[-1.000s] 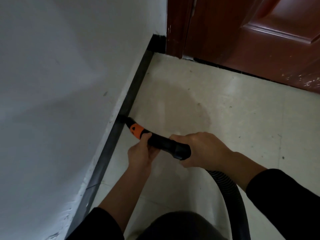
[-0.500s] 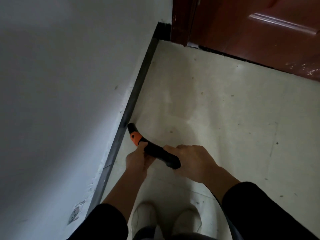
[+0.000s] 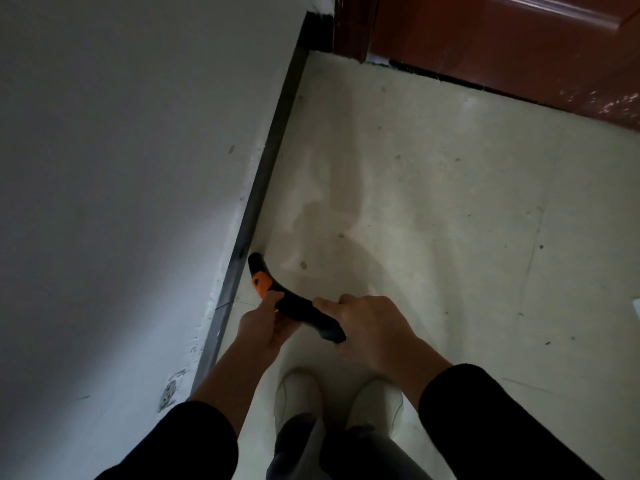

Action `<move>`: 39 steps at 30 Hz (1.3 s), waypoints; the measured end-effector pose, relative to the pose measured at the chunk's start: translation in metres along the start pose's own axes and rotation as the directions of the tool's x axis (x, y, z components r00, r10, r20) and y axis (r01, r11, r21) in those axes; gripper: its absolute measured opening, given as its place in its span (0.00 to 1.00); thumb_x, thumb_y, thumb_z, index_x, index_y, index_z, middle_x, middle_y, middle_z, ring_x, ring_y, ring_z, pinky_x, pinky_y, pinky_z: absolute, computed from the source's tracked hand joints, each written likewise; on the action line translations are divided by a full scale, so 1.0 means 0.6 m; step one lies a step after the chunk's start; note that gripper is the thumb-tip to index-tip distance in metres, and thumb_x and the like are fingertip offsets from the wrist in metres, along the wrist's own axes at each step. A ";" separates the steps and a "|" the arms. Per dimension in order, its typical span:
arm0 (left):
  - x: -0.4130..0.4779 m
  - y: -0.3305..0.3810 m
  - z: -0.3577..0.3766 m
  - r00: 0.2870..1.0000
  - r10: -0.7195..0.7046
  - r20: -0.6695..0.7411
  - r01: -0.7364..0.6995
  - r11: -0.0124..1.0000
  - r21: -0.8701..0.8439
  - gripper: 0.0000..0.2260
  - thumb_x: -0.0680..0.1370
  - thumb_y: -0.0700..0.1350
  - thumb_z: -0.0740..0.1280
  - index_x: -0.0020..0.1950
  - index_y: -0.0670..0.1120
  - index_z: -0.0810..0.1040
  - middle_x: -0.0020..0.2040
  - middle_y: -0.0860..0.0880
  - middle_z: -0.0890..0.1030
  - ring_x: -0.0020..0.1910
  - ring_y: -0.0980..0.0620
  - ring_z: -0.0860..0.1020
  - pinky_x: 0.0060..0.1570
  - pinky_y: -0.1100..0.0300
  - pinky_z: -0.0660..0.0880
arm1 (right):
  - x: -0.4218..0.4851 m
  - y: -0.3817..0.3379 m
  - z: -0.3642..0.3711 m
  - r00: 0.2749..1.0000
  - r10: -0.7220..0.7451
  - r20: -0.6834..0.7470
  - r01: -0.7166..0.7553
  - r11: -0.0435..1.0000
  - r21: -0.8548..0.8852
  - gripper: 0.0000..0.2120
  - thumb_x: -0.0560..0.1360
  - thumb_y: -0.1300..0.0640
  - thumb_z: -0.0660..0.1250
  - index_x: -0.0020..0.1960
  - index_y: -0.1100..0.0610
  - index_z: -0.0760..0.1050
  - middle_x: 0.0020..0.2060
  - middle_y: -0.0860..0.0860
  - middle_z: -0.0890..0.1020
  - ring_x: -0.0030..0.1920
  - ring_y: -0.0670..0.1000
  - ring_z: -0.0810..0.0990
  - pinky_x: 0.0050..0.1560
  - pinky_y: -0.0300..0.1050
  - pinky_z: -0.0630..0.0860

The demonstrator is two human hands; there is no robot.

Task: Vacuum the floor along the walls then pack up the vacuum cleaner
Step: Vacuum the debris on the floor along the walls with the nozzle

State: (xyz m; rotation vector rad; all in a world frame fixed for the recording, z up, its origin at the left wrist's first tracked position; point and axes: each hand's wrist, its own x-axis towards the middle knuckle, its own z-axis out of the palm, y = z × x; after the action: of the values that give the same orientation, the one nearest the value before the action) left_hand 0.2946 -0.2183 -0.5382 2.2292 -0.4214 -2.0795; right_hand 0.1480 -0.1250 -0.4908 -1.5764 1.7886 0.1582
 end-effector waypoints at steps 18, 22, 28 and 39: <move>-0.081 0.003 0.118 0.984 -0.095 0.153 0.069 0.983 0.168 0.19 0.79 0.41 0.66 0.65 0.31 0.70 0.54 0.35 0.80 0.49 0.41 0.82 0.37 0.53 0.81 | -0.122 0.023 -0.045 0.942 0.334 -0.027 -0.330 0.940 0.087 0.28 0.77 0.46 0.63 0.74 0.44 0.56 0.48 0.50 0.77 0.42 0.53 0.78 0.39 0.42 0.72; -0.138 0.045 0.138 0.980 -0.058 0.193 0.019 0.980 0.200 0.19 0.79 0.42 0.67 0.64 0.31 0.71 0.54 0.36 0.81 0.47 0.43 0.83 0.39 0.54 0.82 | -0.153 0.012 -0.089 0.911 0.402 -0.093 -0.380 0.905 0.193 0.26 0.74 0.43 0.64 0.69 0.40 0.60 0.45 0.48 0.78 0.41 0.52 0.80 0.42 0.44 0.77; -0.229 0.122 0.178 0.965 0.067 0.254 -0.135 0.955 0.263 0.12 0.79 0.42 0.68 0.58 0.35 0.74 0.51 0.38 0.82 0.50 0.43 0.83 0.42 0.54 0.81 | -0.178 -0.002 -0.168 0.845 0.514 -0.147 -0.429 0.817 0.386 0.23 0.68 0.45 0.69 0.59 0.40 0.63 0.37 0.46 0.78 0.37 0.50 0.78 0.39 0.45 0.77; -0.355 0.162 0.211 0.928 0.208 0.310 -0.310 0.892 0.330 0.10 0.78 0.46 0.69 0.54 0.41 0.77 0.50 0.43 0.82 0.48 0.47 0.83 0.37 0.58 0.80 | -0.233 -0.025 -0.246 0.846 0.513 -0.145 -0.260 0.634 0.728 0.20 0.65 0.52 0.72 0.53 0.44 0.68 0.36 0.46 0.80 0.34 0.46 0.79 0.39 0.48 0.79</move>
State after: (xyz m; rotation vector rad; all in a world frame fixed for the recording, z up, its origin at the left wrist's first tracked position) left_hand 0.1439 -0.2427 -0.3203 1.9088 -1.1623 -2.3040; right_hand 0.0937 -0.0948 -0.2967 -0.6731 2.0999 -0.5700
